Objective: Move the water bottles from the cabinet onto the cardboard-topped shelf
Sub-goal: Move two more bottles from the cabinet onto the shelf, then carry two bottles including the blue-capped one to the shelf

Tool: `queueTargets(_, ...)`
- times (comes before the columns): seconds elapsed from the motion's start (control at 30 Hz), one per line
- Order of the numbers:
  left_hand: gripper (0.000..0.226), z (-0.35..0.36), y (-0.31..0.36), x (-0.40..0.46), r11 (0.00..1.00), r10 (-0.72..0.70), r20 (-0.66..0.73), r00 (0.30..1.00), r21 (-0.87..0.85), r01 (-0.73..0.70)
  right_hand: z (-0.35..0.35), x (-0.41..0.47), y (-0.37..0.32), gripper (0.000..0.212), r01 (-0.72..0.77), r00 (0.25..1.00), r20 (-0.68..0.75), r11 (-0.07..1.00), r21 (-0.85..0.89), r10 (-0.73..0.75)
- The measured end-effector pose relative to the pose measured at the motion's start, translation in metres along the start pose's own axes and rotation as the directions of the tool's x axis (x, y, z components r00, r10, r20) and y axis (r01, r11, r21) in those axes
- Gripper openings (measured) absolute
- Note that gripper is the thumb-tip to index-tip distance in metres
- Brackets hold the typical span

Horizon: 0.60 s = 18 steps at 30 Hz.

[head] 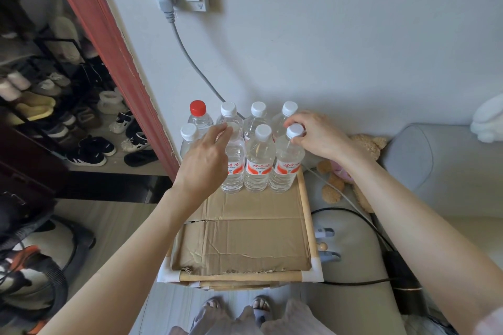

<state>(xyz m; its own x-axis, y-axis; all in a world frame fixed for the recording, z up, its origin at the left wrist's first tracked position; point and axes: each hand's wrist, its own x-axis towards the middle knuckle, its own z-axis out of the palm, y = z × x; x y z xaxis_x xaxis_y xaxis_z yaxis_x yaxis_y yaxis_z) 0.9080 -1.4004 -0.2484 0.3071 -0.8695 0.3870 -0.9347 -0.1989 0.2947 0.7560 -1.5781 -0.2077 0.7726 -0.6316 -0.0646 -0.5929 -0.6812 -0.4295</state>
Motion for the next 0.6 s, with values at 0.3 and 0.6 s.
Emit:
queueTargets(0.3,0.047,-0.011,0.006,-0.006,0.991,-0.004,0.089,0.996,0.13,-0.008,-0.001,-0.024,-0.011,0.058,0.009,1.0,0.001,0.999,0.033,-0.009)
queueTargets(0.6,0.047,-0.029,0.047,-0.116,0.89,-0.4,-0.115,0.909,0.188,0.416,0.064,-0.083,-0.043,0.059,0.482,0.872,-0.022,0.864,-0.146,-0.489)
